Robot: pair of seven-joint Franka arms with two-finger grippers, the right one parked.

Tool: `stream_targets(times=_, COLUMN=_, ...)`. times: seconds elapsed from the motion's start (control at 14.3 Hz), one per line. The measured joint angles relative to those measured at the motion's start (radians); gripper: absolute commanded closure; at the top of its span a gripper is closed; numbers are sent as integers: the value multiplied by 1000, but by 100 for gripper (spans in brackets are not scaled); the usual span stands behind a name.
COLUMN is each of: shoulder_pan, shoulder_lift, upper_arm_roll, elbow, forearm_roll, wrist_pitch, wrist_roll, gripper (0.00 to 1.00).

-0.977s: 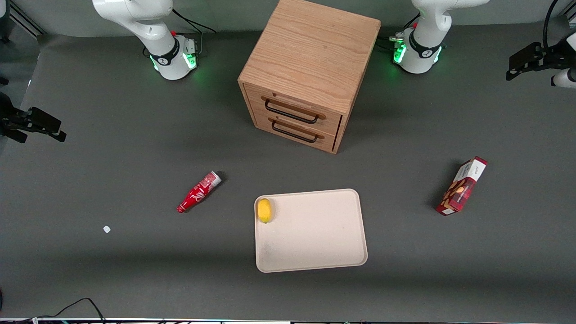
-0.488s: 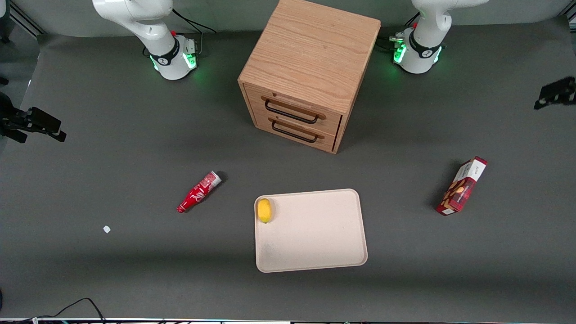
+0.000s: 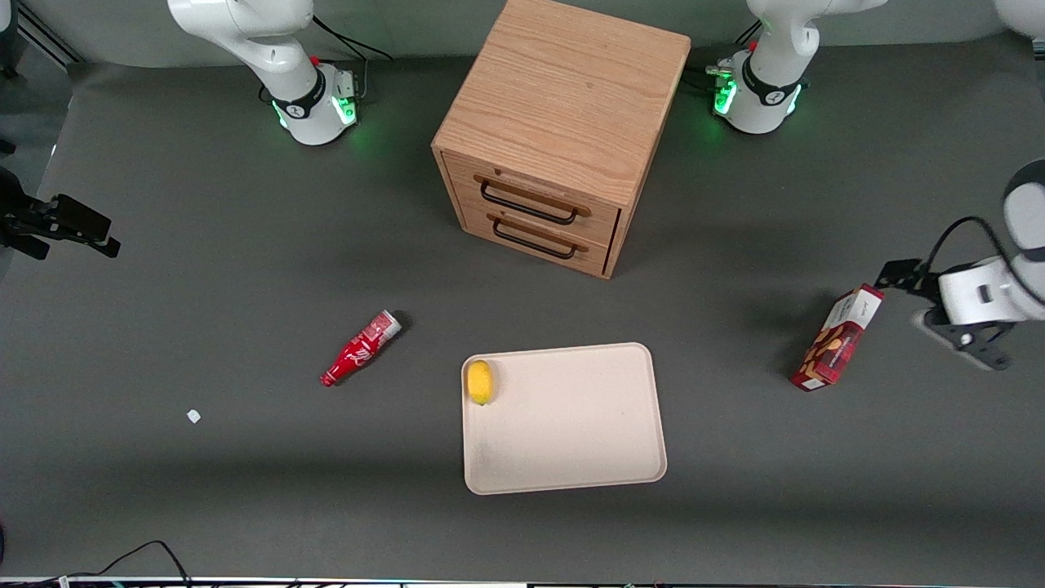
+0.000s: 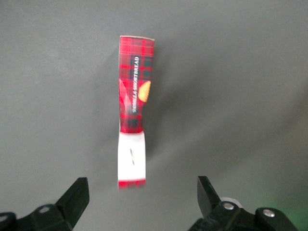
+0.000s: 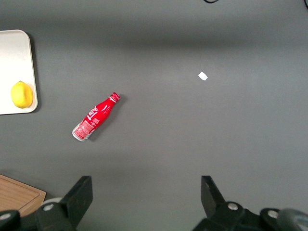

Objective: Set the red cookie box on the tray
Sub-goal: 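Move the open left gripper down over the red plaid cookie box, then close the left gripper on the cookie box's end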

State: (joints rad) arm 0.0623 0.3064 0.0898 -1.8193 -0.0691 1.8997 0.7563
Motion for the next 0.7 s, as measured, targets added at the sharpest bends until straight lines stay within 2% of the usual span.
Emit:
stream_targets(times=0.28, shoulder_pan=0, shoulder_lift=52, upper_arm_roll=-4, elbow=-95, forearm_roll=-5, wrist_pitch=196, wrist_roll=30, gripper=0)
stream_targets(times=0.7, shoulder_pan=-1, shoulder_lift=113, upper_arm_roll=-25, elbow=-126, forearm_roll=-38, wrist_pitch=341, wrist_roll=34, gripper=0)
